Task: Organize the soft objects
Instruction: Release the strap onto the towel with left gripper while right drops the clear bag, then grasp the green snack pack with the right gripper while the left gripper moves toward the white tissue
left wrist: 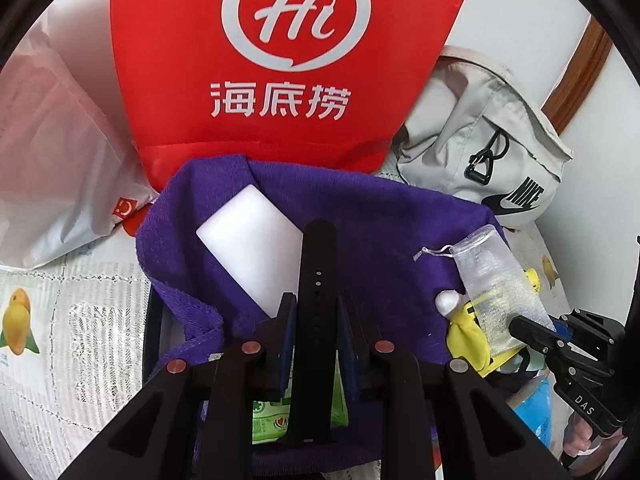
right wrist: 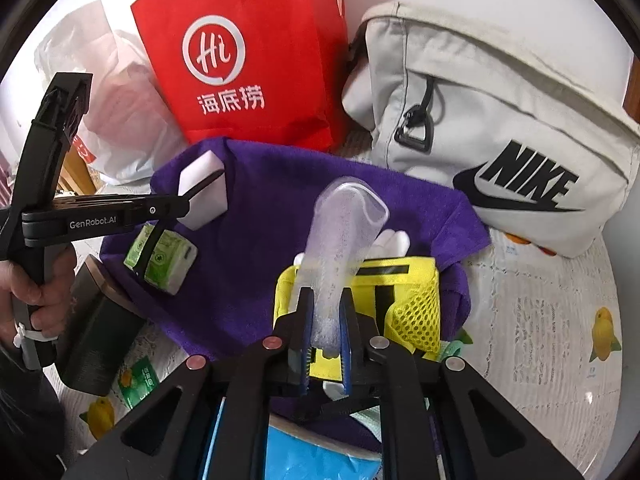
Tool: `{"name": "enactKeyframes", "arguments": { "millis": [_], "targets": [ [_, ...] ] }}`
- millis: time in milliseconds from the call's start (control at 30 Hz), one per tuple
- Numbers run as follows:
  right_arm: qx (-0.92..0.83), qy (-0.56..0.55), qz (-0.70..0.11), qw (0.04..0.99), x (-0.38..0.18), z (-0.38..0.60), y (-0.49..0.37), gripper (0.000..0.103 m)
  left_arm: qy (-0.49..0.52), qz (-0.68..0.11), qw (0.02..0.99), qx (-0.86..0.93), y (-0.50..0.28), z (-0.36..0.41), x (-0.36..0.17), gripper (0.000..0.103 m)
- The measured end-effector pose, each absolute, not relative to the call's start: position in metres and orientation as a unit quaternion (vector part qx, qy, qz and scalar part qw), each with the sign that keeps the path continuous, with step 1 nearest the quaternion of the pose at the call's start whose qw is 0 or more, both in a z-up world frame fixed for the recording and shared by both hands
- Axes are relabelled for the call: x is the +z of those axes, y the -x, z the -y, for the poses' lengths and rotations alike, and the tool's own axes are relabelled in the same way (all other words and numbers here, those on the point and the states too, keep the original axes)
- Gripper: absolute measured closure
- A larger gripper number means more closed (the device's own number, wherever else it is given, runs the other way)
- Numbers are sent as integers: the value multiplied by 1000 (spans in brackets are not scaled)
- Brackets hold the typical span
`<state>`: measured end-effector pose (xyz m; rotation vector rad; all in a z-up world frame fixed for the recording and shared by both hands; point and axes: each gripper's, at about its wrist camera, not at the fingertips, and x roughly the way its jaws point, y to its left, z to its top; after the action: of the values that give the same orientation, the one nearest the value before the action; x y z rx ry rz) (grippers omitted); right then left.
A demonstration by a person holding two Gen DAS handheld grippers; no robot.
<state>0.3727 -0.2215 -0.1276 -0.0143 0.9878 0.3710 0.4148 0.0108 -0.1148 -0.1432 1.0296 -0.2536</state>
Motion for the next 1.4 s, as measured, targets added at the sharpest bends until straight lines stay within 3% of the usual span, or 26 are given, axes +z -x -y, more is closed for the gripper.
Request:
{"name": "enactKeyframes", "arguments": {
  "millis": [133, 200, 267, 333, 400, 900, 1400],
  "targets": [
    [180, 9, -472, 863, -127, 223, -372, 88, 73, -494, 858, -121, -417, -12, -118, 83],
    [177, 12, -472, 863, -127, 224, -370, 69, 74, -494, 858, -120, -418, -12, -119, 83],
    [176, 11, -470, 865, -126, 226, -368, 58, 74, -495, 857, -119, -419, -11, -118, 79],
    [179, 6, -465, 867, -122, 227, -364, 57, 71, -492, 861, -109, -419, -11, -114, 60],
    [177, 4, -462, 869, -118, 228, -361, 53, 63, -486, 867, -94, -416, -11, -108, 49],
    [233, 20, -424, 875, -82, 193, -270, 41, 68, -453, 885, -80, -319, -43, -55, 44],
    [314, 137, -479, 808, -145, 105, -236, 40, 117, -465, 876, -46, -220, -116, -84, 43]
  ]
}}
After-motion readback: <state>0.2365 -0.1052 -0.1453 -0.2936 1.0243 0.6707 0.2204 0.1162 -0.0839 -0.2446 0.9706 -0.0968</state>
